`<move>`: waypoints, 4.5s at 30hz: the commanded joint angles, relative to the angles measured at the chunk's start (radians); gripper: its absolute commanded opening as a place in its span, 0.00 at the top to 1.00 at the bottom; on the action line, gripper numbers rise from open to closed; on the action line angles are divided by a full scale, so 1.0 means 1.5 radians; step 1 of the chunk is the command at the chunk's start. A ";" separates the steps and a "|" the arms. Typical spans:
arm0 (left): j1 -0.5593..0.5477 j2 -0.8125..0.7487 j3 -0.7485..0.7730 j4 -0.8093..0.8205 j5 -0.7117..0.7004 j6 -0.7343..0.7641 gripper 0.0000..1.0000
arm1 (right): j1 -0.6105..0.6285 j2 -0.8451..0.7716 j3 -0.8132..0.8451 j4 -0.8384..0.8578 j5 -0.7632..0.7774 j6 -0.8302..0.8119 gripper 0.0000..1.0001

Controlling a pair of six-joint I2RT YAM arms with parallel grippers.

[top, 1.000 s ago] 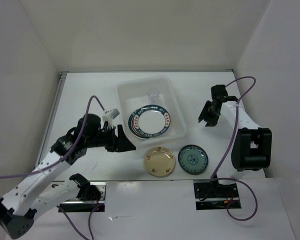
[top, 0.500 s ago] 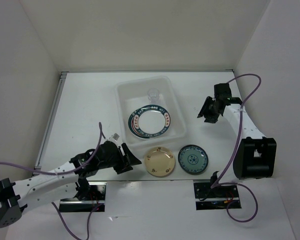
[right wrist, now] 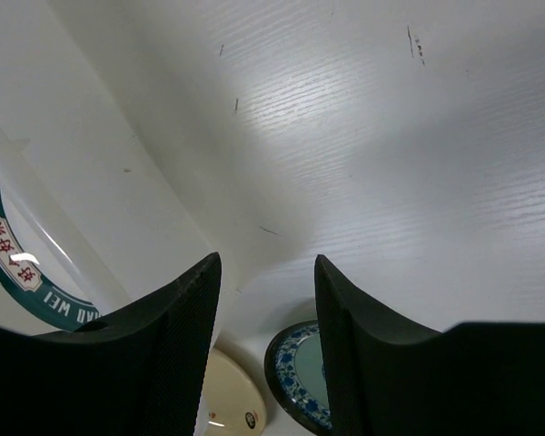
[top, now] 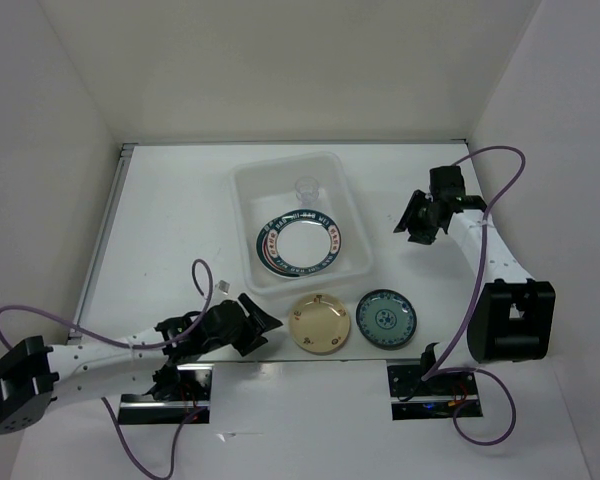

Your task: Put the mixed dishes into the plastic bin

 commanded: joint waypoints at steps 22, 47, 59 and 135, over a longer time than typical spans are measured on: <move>-0.077 0.356 0.090 0.242 -0.071 -0.074 0.63 | -0.002 -0.041 -0.017 0.025 0.020 -0.001 0.47; -0.077 0.183 0.225 -0.010 0.067 0.013 1.00 | -0.002 -0.101 -0.031 0.031 0.007 -0.001 0.44; -0.077 0.094 0.361 -0.059 0.003 0.066 1.00 | -0.002 -0.113 -0.025 0.025 0.000 -0.001 0.41; -0.108 0.262 0.459 -0.042 -0.191 0.234 0.33 | -0.002 -0.223 -0.043 0.037 -0.013 -0.001 0.27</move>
